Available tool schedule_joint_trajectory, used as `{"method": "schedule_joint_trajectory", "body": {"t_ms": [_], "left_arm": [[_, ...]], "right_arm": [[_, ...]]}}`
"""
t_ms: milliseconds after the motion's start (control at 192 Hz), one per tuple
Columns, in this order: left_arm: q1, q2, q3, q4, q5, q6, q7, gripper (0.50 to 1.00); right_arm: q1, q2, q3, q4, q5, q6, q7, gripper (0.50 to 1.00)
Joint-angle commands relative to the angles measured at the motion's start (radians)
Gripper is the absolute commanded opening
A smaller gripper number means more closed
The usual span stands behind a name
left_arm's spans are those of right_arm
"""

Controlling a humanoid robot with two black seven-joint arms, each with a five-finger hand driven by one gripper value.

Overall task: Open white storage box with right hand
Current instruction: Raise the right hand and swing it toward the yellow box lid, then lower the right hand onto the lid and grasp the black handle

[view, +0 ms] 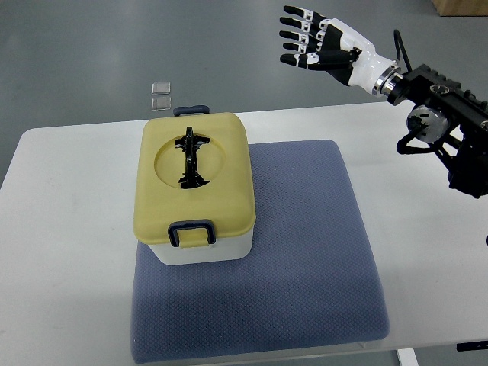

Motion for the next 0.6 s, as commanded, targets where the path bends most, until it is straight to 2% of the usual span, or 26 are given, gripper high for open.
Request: {"method": "schedule_joint_trajectory", "body": {"t_ms": [0,198,292,385,469,594], "left_arm": [[-0.001,0.0,0.0,-0.002,0.0,-0.005,0.0,1.0],[-0.004,0.0,0.0,-0.009,0.002,-0.006,0.0,1.0],[-0.006,0.0,0.0,-0.009,0.002,-0.005,0.0,1.0],[-0.006,0.0,0.0,-0.006,0.002,-0.005,0.0,1.0],[-0.006,0.0,0.0,-0.005,0.002,-0.005,0.0,1.0],[-0.006,0.0,0.001,-0.006,0.002,-0.005,0.0,1.0]], "right_arm": [[0.087,-0.072,-0.072,0.103,-0.278,0.029,0.005,0.93],[0.275,-0.159,-0.208,0.343,-0.665,0.109,0.013,0.93],[0.355,-0.159,-0.302,0.392,-0.717,0.109,0.014,0.93],[0.427,-0.144,-0.406,0.404,-0.732,0.081,0.016,0.93],[0.458,-0.109,-0.477,0.41,-0.745,-0.002,0.022,0.93],[0.464,-0.04,-0.521,0.403,-0.777,-0.075,0.022,0.93]]}}
